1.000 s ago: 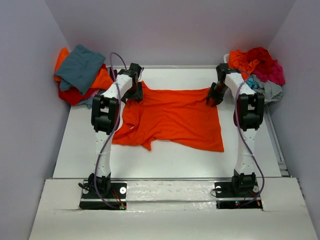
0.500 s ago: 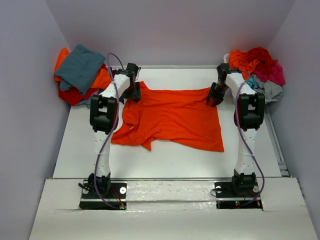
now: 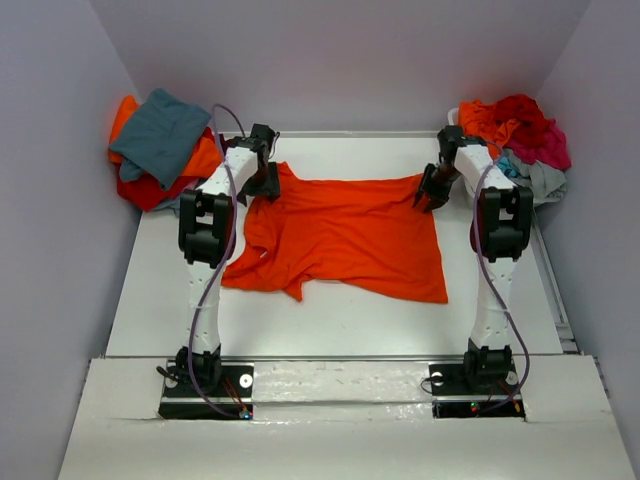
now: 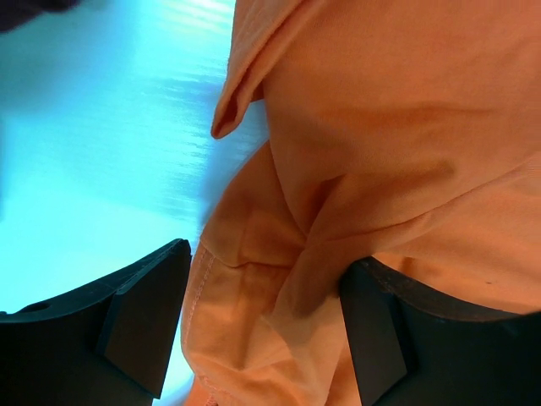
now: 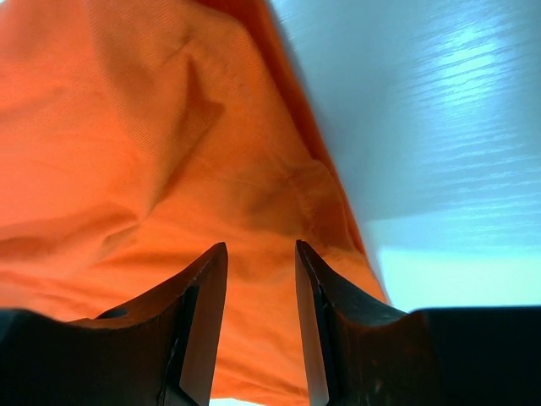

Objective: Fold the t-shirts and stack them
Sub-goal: Flatten out the tshirt

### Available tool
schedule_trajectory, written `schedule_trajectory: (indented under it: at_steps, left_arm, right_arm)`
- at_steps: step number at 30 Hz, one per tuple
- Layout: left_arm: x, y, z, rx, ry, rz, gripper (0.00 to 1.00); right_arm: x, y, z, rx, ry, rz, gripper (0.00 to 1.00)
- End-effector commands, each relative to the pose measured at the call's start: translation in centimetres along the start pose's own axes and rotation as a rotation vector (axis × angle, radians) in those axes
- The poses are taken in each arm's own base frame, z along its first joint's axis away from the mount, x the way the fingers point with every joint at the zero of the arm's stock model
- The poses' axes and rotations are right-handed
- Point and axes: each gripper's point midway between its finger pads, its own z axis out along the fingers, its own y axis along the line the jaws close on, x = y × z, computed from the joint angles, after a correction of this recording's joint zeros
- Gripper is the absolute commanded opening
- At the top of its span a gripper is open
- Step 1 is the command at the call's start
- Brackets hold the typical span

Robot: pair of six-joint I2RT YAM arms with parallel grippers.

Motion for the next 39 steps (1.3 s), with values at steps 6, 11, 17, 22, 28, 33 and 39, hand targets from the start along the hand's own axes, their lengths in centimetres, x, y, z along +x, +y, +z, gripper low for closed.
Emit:
schedule_trajectory:
  at_steps: [6,11,17,22,28,33,39]
  left_arm:
    - [-7.3,-0.4,-6.2,0.05,-0.225,-0.064,0.8]
    - [-8.0,-0.9,-5.4,0.06,-0.238,-0.071,0.8]
    - [-8.2,-1.0,-4.2,0.046,-0.239,-0.072,0.8]
    - [-7.5,-1.7,-2.5,0.068,-0.206,-0.077,0.8]
    - [-7.4,-1.2,-1.4,0.051,-0.206,-0.086,0.8]
    - [-7.9,-0.7,-1.1,0.044,-0.216,-0.101,0.8]
    - [-8.2,1.1,-0.4,0.047,-0.222,-0.158,0.79]
  right_arm:
    - [-5.4,3.1,-8.5,-0.163,-0.195,0.024,0.44]
    - [-5.5,3.7,-8.3,-0.184,-0.177,0.025,0.44]
    - [-4.6,4.1,-8.0,-0.202,-0.159,0.005,0.44]
    - [-3.1,4.9,-7.0,-0.203,-0.123,-0.026,0.44]
    - [-1.2,5.8,-5.9,-0.191,-0.087,-0.066,0.44]
    - [-0.1,5.9,-5.1,-0.177,-0.065,-0.084,0.44]
    - [0.6,5.8,-4.5,-0.163,-0.053,-0.093,0.44]
